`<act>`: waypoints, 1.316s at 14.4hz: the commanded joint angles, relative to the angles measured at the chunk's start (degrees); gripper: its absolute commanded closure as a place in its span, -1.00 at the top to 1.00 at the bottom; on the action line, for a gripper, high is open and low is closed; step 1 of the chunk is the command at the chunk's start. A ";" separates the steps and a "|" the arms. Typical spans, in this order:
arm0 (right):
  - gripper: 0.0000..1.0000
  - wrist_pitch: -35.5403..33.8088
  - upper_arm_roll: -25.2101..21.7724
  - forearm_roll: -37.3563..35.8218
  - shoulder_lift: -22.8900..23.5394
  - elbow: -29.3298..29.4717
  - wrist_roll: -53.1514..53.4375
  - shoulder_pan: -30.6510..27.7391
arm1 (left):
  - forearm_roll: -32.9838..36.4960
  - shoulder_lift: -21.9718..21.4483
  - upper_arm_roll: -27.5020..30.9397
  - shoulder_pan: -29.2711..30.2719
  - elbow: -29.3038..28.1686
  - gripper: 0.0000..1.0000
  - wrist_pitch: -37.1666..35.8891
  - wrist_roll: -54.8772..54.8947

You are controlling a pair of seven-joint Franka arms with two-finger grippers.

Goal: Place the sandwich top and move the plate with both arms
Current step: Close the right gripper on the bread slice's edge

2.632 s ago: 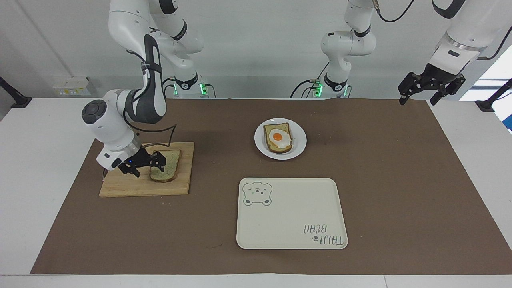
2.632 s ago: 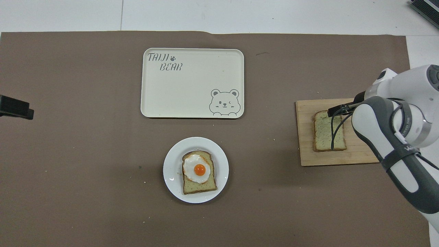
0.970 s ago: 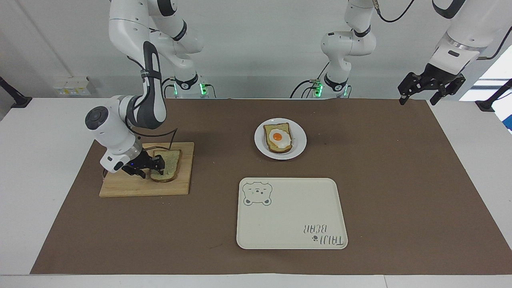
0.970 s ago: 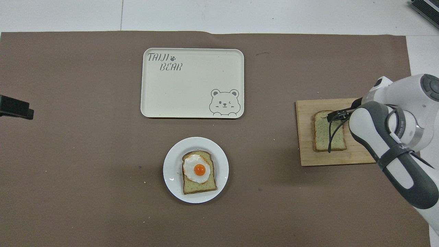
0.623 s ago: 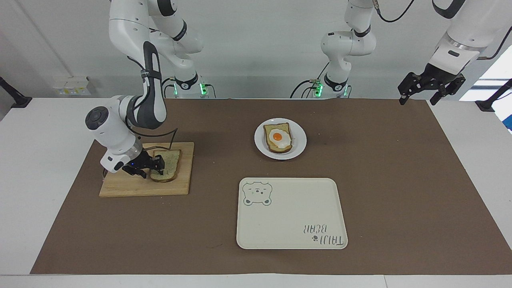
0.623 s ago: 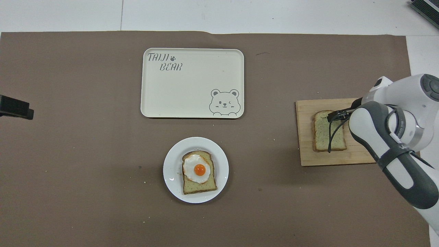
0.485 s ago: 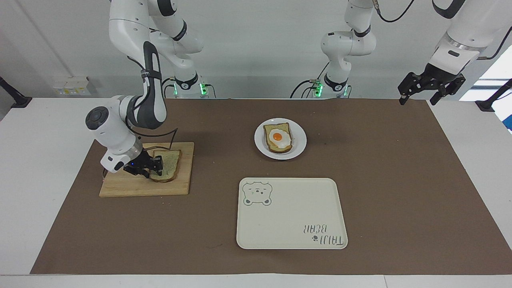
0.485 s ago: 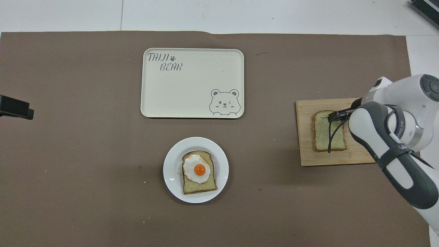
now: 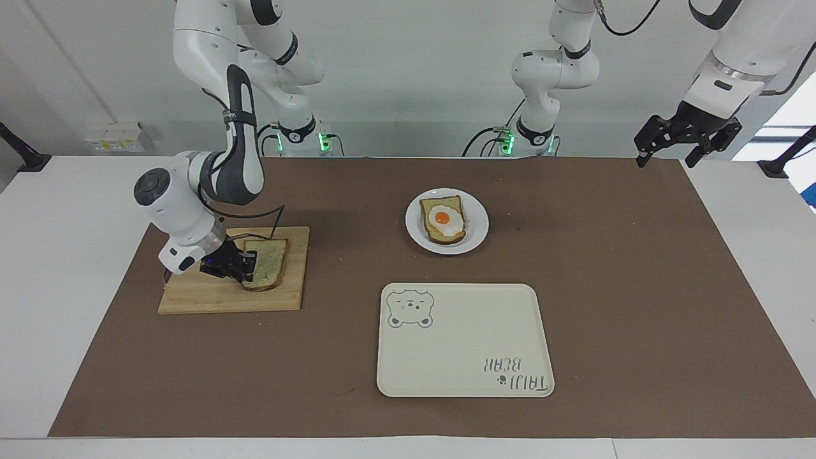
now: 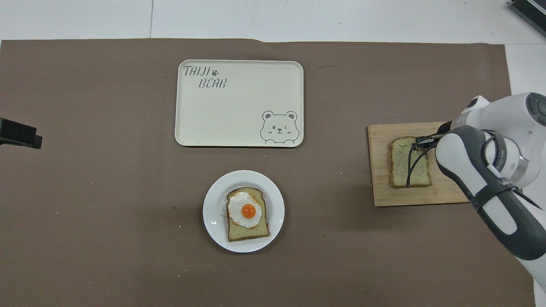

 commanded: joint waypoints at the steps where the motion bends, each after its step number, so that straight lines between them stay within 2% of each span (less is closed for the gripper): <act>1: -1.00 1.21 0.60 1.73 -0.27 -1.10 0.37 0.08 | -0.73 -0.39 0.34 -0.10 0.05 1.00 -0.77 -0.46; 6: -1.00 -0.11 0.69 1.64 -0.44 0.39 0.46 0.08 | -0.73 -0.39 0.26 -0.10 0.06 1.00 -0.77 -0.46; 16: -1.00 -14.51 1.65 1.90 -3.43 9.27 2.04 0.17 | -0.73 -0.39 0.34 -0.10 0.05 1.00 -0.77 -0.46; 19: -1.00 -17.41 2.79 5.49 -4.05 9.71 3.10 0.17 | -0.73 -0.39 0.26 -0.10 0.05 1.00 -0.69 -0.54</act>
